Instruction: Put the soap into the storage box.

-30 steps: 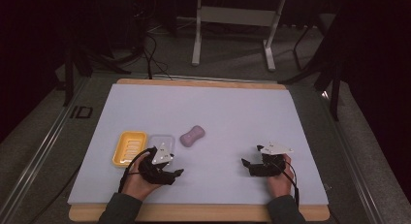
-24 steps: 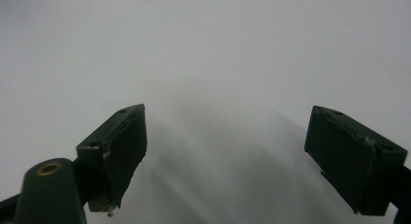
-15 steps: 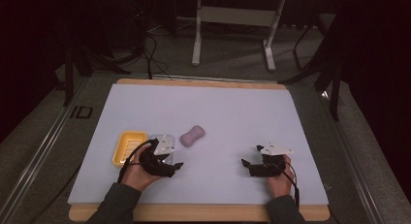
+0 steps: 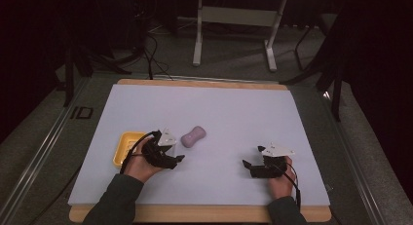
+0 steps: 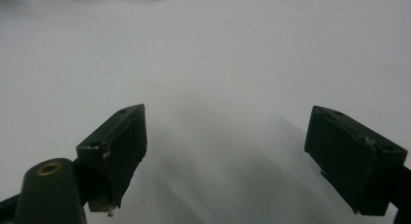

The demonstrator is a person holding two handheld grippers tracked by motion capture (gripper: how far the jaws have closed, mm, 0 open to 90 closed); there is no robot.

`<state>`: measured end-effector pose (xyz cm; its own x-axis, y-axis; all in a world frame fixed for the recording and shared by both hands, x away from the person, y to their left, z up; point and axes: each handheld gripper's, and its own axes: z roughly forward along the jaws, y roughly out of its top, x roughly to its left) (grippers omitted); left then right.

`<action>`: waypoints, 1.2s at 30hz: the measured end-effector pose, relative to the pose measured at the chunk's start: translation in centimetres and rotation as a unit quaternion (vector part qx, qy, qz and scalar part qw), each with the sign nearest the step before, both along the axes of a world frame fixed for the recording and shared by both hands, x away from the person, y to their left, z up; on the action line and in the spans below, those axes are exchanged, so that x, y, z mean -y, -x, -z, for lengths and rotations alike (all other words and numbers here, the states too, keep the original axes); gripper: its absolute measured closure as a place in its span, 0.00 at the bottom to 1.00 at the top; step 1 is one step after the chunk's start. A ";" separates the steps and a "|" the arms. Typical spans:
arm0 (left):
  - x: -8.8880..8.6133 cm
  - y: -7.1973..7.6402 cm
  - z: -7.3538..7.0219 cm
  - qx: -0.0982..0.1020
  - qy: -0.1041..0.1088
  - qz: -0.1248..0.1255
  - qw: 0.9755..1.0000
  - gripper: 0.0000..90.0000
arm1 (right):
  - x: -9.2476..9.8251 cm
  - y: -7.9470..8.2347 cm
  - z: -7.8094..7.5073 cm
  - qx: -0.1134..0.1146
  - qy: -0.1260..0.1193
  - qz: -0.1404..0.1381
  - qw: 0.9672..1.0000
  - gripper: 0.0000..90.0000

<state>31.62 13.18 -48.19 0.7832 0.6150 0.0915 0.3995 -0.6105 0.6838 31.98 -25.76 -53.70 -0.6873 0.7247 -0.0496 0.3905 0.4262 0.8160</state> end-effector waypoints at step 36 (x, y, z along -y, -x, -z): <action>-0.1 -2.7 -1.9 -0.011 -0.014 -0.001 1.000 0.39 | -0.2 0.2 0.0 0.008 0.006 -0.001 1.000 0.17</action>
